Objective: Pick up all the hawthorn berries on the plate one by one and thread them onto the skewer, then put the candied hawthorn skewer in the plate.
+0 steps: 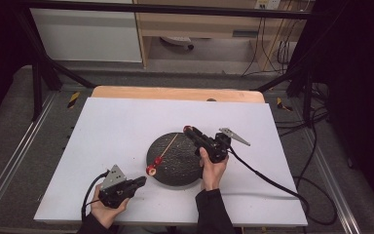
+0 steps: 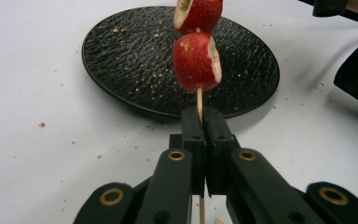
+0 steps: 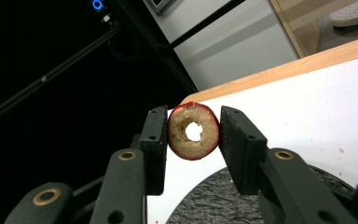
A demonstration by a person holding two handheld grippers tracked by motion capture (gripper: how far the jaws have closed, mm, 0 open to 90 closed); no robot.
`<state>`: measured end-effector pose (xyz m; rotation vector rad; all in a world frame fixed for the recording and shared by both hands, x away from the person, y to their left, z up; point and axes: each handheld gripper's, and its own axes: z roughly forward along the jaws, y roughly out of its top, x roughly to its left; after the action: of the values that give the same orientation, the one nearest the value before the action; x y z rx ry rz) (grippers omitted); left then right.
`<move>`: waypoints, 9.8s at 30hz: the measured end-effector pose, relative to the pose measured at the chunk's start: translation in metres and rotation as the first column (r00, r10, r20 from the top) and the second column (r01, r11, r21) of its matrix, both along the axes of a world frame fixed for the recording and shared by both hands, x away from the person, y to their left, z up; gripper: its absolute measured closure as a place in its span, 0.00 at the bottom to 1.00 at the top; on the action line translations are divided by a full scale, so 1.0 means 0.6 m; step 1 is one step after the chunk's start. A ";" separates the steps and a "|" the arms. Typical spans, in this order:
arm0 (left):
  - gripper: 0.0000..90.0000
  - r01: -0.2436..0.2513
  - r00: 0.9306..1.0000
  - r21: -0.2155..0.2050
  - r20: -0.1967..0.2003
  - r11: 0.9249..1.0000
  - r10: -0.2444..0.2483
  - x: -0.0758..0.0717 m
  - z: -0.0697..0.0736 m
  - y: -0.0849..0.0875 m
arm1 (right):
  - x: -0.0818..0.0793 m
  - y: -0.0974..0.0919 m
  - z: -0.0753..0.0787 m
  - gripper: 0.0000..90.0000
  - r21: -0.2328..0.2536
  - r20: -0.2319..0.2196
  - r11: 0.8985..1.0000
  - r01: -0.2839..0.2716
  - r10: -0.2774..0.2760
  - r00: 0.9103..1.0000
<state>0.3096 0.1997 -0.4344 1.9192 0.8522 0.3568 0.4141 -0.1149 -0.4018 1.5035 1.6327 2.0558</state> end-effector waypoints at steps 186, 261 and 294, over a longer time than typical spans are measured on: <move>0.98 -0.033 0.990 0.105 -0.130 0.994 0.047 0.094 0.065 -0.048 | -0.080 -0.220 -0.093 0.01 -0.644 -0.177 0.722 -0.253 0.181 0.967; 0.46 0.044 0.986 0.225 -0.169 0.973 -0.006 0.127 0.048 -0.073 | -0.087 -0.232 -0.092 0.01 -0.625 -0.181 0.737 -0.257 0.184 0.966; 0.15 -0.066 0.991 0.152 -0.103 0.986 0.082 0.064 -0.018 0.120 | -0.090 -0.230 -0.093 0.01 -0.625 -0.195 0.732 -0.270 0.188 0.963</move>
<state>0.3483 0.2720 -0.4454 2.0636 0.9948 0.3720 0.3604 -0.2528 -0.4579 1.2195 2.3480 1.2411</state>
